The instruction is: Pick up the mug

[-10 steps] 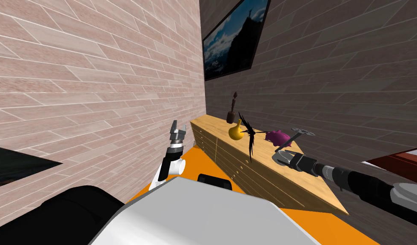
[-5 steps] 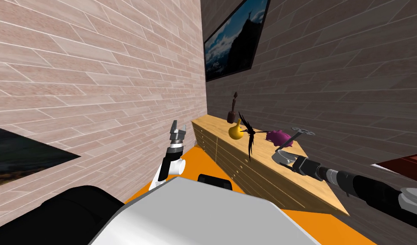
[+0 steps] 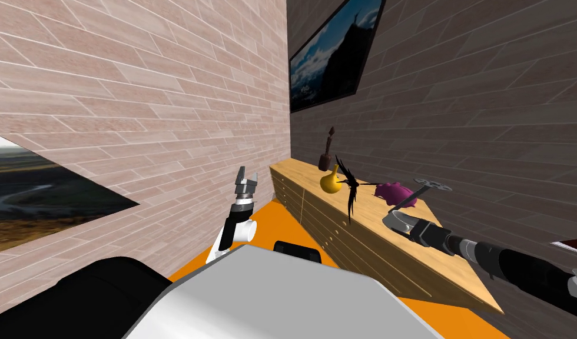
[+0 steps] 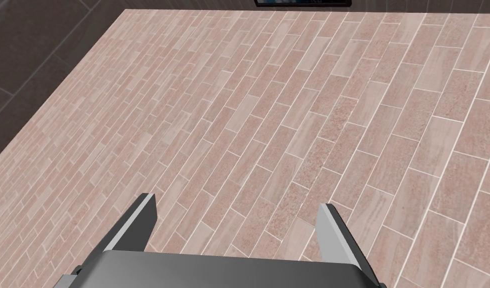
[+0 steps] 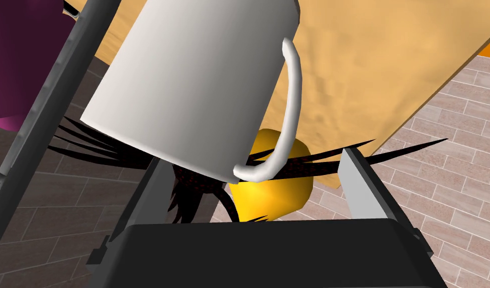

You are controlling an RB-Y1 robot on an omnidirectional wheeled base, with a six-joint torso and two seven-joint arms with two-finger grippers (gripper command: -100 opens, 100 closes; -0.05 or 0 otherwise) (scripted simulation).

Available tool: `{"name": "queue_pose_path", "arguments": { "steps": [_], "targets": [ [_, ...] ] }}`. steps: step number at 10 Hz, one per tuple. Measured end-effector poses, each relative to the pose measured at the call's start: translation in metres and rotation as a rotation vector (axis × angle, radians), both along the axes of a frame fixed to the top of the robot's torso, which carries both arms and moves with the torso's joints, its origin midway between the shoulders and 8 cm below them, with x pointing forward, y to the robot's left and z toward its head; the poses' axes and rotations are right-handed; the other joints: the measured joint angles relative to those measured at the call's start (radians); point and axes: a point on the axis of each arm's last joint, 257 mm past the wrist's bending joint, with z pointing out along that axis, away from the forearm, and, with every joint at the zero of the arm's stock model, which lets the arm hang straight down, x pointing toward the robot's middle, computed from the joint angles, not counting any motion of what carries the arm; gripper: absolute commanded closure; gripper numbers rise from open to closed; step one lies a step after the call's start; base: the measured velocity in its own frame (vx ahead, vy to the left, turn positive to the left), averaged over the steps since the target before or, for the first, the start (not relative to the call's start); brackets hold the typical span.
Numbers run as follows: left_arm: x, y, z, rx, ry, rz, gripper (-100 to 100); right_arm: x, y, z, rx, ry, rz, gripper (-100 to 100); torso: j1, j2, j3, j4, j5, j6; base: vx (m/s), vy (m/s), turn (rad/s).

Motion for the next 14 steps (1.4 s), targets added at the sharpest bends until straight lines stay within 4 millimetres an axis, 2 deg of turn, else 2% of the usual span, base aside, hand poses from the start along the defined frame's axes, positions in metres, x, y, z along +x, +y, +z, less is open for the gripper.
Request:
{"name": "queue_pose_path", "arguments": {
  "steps": [7, 14],
  "targets": [
    [0.0, 0.0, 0.0, 0.0, 0.0, 0.0, 0, -0.012, -0.021, -0.002, 0.019, -0.005, -0.062, -100, 0.0, 0.0, 0.0, 0.0, 0.0, 0.001, -0.029, 0.007, 0.106],
    [0.0, 0.0, 0.0, 0.0, 0.0, 0.0, 0, -0.029, -0.054, -0.006, 0.001, 0.002, -0.137, -100, 0.0, 0.0, 0.0, 0.0, 0.0, 0.0, -0.029, 0.009, 0.098]
  ]
}}
